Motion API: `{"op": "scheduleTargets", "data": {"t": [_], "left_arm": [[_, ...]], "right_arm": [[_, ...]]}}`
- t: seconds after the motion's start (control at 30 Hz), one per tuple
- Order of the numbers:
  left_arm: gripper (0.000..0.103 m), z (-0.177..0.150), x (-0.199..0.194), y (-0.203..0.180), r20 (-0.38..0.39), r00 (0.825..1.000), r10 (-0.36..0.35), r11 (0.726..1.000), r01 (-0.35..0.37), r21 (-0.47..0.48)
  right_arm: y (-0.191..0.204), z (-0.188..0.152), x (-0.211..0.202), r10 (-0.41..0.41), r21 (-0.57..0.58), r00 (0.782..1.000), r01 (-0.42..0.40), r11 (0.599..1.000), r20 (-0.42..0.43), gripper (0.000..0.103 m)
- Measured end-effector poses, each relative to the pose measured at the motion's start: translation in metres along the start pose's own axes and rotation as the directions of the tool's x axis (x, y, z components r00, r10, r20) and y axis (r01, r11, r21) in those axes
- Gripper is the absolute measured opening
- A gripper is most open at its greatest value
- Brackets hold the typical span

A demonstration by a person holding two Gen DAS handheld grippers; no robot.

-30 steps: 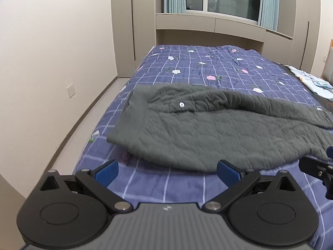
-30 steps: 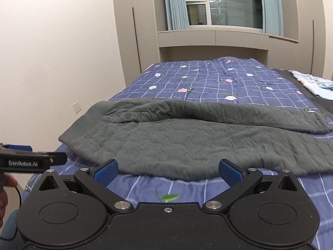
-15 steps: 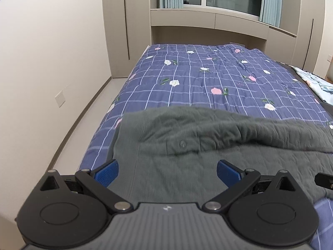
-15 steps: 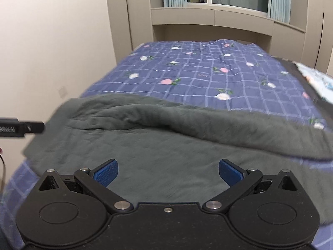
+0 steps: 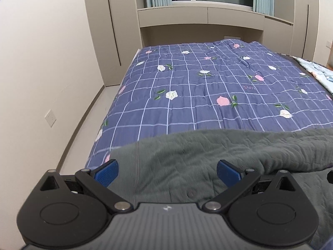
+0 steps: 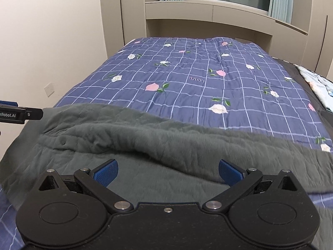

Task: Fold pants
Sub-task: 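Move both tools forward over the grey pants toward the waistband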

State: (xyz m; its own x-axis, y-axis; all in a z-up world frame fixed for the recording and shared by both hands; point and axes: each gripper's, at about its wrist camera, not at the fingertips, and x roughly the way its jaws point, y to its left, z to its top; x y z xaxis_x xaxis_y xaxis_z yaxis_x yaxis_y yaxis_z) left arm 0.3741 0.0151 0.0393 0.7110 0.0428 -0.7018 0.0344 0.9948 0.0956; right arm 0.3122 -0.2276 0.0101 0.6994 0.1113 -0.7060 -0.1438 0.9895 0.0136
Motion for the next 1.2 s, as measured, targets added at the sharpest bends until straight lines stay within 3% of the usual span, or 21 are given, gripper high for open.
{"op": "scheduleTargets", "data": {"t": [0.43,0.63,0.87,1.07,1.2], "left_arm": [[0.102,0.033,0.055,0.003,-0.007,1.000,-0.013,0.996,0.014,0.084],[0.103,0.041,0.073,0.005,-0.031,0.998,-0.063,0.991,0.067,0.118],[0.103,0.047,0.105,-0.004,-0.056,0.991,-0.122,0.956,0.132,0.261],[0.103,0.048,0.130,-0.005,-0.086,0.989,-0.122,0.943,0.143,0.300],[0.103,0.049,0.144,-0.006,-0.099,0.990,-0.105,0.940,0.131,0.316]], "right_arm": [[0.008,0.036,0.049,0.010,-0.082,1.000,-0.010,0.997,-0.004,0.103],[0.004,0.053,0.068,0.019,-0.110,1.000,-0.019,0.994,-0.003,0.103],[-0.001,0.079,0.104,0.067,-0.204,0.998,-0.068,0.976,-0.015,0.103],[-0.003,0.097,0.136,0.042,-0.265,0.999,-0.050,0.963,-0.034,0.103],[-0.006,0.100,0.155,0.111,-0.287,0.992,-0.125,0.950,-0.064,0.103]]}}
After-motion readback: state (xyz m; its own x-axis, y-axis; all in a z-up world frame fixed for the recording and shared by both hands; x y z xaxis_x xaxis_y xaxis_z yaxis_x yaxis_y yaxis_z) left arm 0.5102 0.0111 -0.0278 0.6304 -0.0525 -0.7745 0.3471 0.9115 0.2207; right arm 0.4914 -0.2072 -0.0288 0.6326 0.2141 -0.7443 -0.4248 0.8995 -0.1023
